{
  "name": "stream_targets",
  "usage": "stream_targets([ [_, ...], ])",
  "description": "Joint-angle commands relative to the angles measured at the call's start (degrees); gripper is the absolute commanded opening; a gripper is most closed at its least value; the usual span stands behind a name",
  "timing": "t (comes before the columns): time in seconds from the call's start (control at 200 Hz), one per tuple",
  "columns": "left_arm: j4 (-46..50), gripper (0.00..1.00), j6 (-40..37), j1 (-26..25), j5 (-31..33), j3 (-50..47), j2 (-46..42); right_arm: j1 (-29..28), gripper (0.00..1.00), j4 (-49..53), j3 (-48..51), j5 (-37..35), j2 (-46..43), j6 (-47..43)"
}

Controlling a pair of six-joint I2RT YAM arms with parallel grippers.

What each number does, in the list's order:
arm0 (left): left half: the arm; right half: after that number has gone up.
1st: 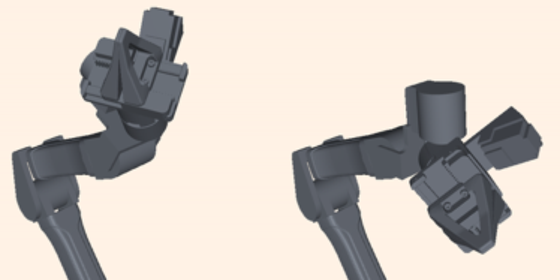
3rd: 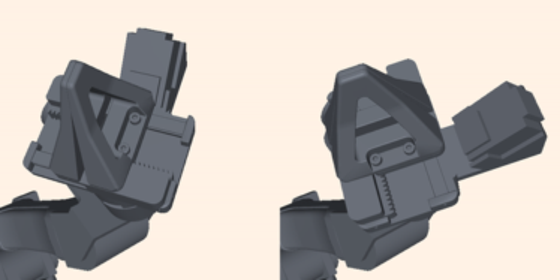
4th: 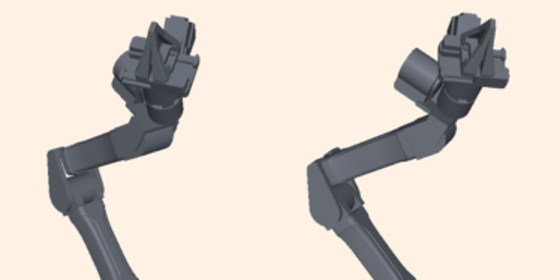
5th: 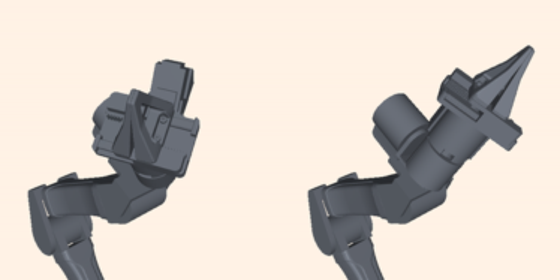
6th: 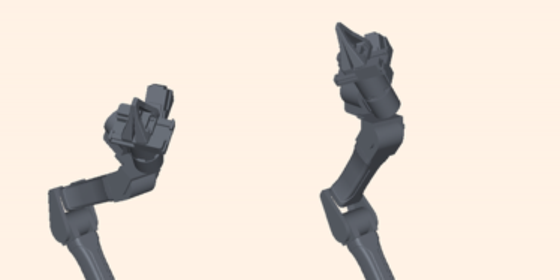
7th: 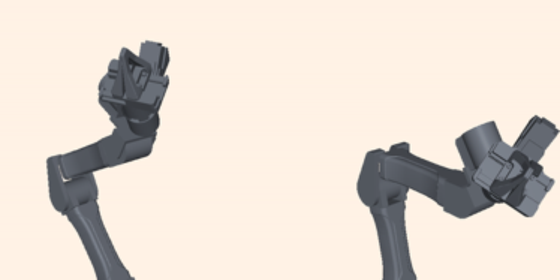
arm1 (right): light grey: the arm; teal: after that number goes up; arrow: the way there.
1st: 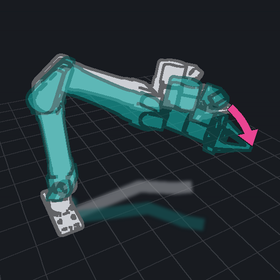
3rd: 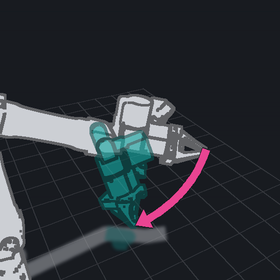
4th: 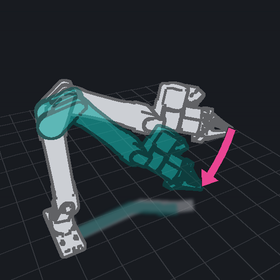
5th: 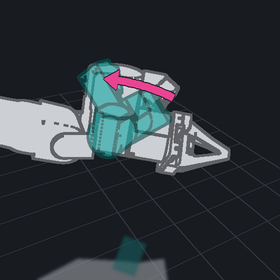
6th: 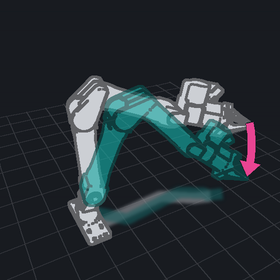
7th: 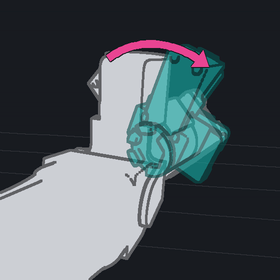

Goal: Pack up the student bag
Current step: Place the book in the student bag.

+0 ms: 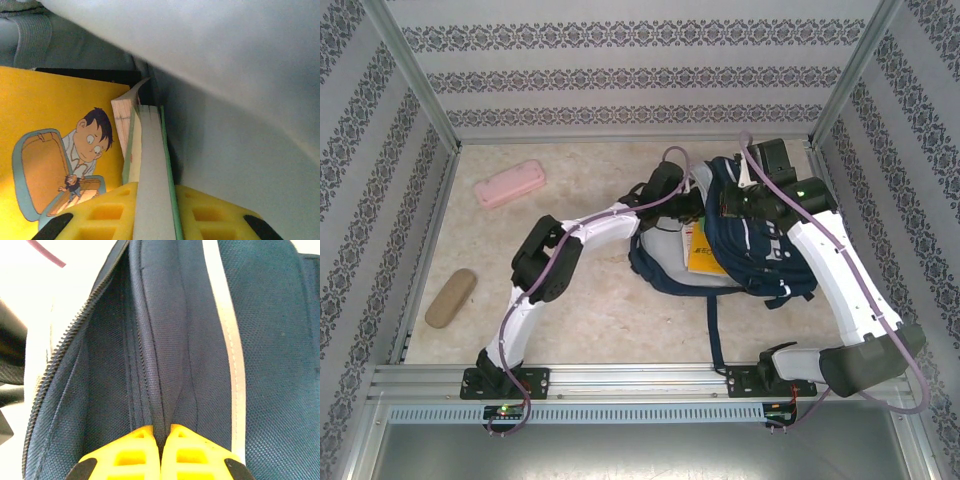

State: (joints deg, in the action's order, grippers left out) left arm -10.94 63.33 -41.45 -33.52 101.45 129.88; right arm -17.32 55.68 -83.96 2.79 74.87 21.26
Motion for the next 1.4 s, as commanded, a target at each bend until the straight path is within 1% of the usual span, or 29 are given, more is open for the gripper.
stream_targets([
  [0.0, 0.0, 0.00, 0.0, -5.2, -0.9, 3.8, 2.0, 0.1, 0.00, -6.1, -3.8, 2.9, -3.0, 1.6],
  [0.185, 4.4, 0.00, -1.9, -8.1, -0.6, 3.9, 3.5, 1.0, 0.00, -6.9, -2.2, 4.0, -2.9, 2.1],
  [0.295, 3.2, 0.00, -2.0, -7.4, -0.4, -1.2, 0.9, 1.3, 0.00, -7.2, -1.4, 4.0, -3.2, 2.0],
  [0.4, 4.3, 0.00, -4.9, -6.6, -0.2, -6.1, -2.8, 2.0, 0.00, -7.4, -0.2, 4.0, -3.6, 1.9],
  [0.525, 6.5, 0.00, -8.6, -6.1, -2.1, -8.9, -5.6, 2.9, 0.00, -8.2, 1.2, 4.8, -4.2, 2.3],
  [0.634, 6.3, 0.00, -11.3, -6.1, -5.4, -11.2, -6.9, 3.3, 0.00, -8.2, 1.3, 5.1, -4.4, 2.3],
  [0.774, 10.9, 0.00, -16.7, -6.5, -6.7, -9.1, -4.9, 3.3, 0.00, -8.7, 2.0, 5.8, -4.6, 2.6],
  [0.894, 9.6, 0.00, -14.7, -7.3, -8.6, -6.6, -1.9, 3.4, 0.00, -9.3, 2.5, 6.7, -4.3, 3.3],
  [1.059, 9.5, 0.04, -13.5, -9.1, -7.4, -2.0, 1.6, 3.4, 0.00, -9.5, 2.3, 7.1, -4.3, 3.7],
  [1.129, 10.3, 0.07, -13.5, -10.0, -7.2, -0.4, 3.3, 3.4, 0.00, -9.4, 2.0, 7.1, -4.3, 3.6],
  [1.179, 11.1, 0.13, -13.7, -10.5, -7.2, 0.5, 4.1, 3.4, 0.00, -9.4, 2.0, 7.0, -4.3, 3.5],
  [1.224, 11.6, 0.22, -13.7, -10.7, -7.3, 0.7, 4.5, 3.5, 0.00, -9.4, 2.0, 7.0, -4.3, 3.5],
  [1.309, 11.8, 0.45, -14.4, -10.3, -6.7, -0.7, 3.2, 3.4, 0.00, -9.2, 2.2, 6.8, -4.5, 3.4],
  [1.399, 13.4, 0.60, -16.3, -9.2, -4.9, -2.7, 0.0, 3.6, 0.00, -9.3, 2.8, 6.6, -4.8, 3.3],
])
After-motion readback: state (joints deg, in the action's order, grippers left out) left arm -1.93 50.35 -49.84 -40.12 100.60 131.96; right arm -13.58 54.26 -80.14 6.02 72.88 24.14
